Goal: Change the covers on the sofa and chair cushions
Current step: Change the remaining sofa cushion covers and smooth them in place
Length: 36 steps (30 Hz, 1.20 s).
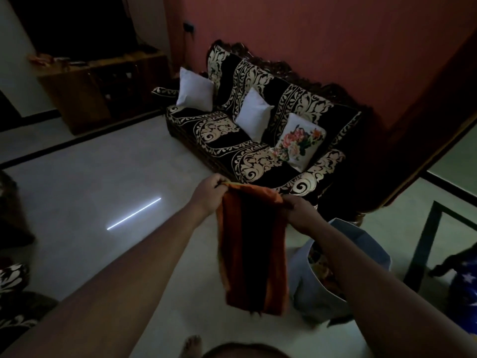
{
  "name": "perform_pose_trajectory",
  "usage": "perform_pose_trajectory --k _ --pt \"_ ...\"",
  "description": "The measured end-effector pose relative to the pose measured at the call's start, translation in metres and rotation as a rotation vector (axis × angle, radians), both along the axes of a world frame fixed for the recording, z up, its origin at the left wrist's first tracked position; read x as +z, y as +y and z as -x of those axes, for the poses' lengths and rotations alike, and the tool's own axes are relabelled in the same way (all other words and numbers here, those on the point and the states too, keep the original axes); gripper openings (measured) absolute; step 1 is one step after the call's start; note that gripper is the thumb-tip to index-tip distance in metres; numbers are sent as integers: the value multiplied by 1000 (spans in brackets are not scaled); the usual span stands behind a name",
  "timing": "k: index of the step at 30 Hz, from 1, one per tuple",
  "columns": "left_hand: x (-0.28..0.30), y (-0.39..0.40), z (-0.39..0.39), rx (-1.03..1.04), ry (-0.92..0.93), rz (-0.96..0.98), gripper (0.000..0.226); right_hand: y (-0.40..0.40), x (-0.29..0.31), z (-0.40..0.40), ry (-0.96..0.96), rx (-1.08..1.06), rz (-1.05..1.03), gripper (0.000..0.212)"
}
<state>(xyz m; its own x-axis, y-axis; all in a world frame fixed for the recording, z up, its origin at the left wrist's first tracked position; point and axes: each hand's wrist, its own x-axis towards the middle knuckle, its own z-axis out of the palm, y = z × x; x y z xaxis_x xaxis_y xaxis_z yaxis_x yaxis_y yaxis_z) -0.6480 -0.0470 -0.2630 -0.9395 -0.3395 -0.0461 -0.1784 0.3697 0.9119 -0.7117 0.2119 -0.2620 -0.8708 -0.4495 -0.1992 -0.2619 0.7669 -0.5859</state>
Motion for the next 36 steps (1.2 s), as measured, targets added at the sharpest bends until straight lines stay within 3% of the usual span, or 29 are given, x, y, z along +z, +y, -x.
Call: perform_pose_trajectory --k 5,8,10,12,14,16,18,21,26,29,31,33,35,36 --pt "-9 -66 22 -108 -169 267 15 -71 9 20 -58 -193 283 12" --pt "-2 -82 41 -240 -151 305 77 -111 13 39 -55 -177 363 10" --pt "7 -78 57 -361 -132 289 99 -128 15 53 -53 -93 359 12" --pt "17 -72 79 -386 -131 396 78 -140 15 73 -66 -24 361 23" --pt "29 -69 104 -338 -98 536 19 -144 15 100 -30 41 355 32" --pt "34 -74 129 -259 -55 496 6 -142 9 131 70 91 254 36" --pt "32 -83 155 -151 -31 394 11 -136 -5 165 133 113 56 31" --pt "27 -99 193 -1 -40 309 14 -126 -30 211 133 74 -166 6" --pt "13 -140 233 135 -177 372 31 -135 -46 277 101 -55 -3 6" --pt "-2 -167 246 89 -392 525 50 -166 -35 313 90 -75 82 12" --pt "-7 -176 258 -19 -471 663 81 -192 -26 330 91 -16 111 13" --pt "-9 -180 286 -170 -429 729 112 -225 -15 345 96 116 129 16" --pt "-4 -168 312 -277 -325 698 110 -249 -6 351 129 303 105 19" --pt "-6 -170 329 -272 -280 630 95 -265 -3 360 177 378 75 22"
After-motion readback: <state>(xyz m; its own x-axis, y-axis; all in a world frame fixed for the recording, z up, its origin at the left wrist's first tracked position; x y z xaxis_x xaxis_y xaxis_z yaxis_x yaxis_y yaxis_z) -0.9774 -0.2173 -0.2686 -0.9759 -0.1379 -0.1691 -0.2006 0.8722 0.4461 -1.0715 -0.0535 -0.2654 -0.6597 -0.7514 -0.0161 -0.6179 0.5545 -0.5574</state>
